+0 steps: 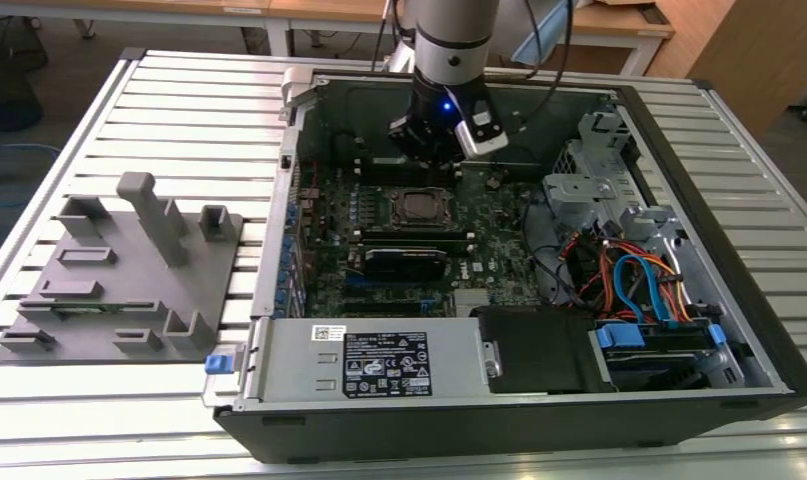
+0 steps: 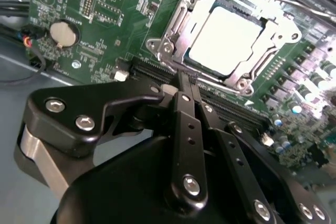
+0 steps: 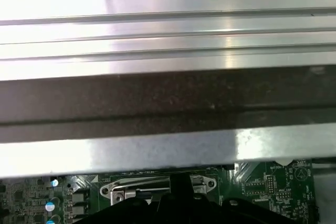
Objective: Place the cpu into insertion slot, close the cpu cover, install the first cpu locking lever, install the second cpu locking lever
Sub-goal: 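Install the second cpu locking lever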
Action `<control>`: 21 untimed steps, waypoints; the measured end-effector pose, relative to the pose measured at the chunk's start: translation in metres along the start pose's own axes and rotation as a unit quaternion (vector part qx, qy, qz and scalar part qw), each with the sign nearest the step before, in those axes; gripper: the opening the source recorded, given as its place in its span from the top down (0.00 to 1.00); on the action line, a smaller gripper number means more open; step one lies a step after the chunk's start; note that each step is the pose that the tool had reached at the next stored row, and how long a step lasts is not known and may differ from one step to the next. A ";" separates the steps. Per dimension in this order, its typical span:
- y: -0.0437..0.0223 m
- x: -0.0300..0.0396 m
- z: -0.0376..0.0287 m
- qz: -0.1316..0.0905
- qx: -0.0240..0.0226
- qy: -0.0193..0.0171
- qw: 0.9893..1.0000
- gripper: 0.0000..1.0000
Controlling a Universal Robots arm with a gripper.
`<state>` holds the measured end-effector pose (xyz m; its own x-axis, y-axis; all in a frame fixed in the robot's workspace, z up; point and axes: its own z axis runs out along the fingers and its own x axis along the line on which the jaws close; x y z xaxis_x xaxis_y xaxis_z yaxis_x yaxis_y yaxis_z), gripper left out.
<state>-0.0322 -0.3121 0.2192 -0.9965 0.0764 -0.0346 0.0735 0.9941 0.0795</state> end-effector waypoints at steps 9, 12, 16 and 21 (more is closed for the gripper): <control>-0.0030 -0.0002 -0.0008 0.000 0.008 -0.001 1.000 0.90; -0.0059 -0.0005 -0.0010 0.000 0.008 -0.001 1.000 0.90; -0.0093 -0.0007 -0.0013 0.000 0.009 -0.001 1.000 0.90; -0.0099 -0.0008 -0.0015 -0.001 0.012 -0.001 1.000 0.90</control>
<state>-0.0322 -0.3221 0.2200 -0.9965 0.0755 -0.0364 0.0734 0.9958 0.0549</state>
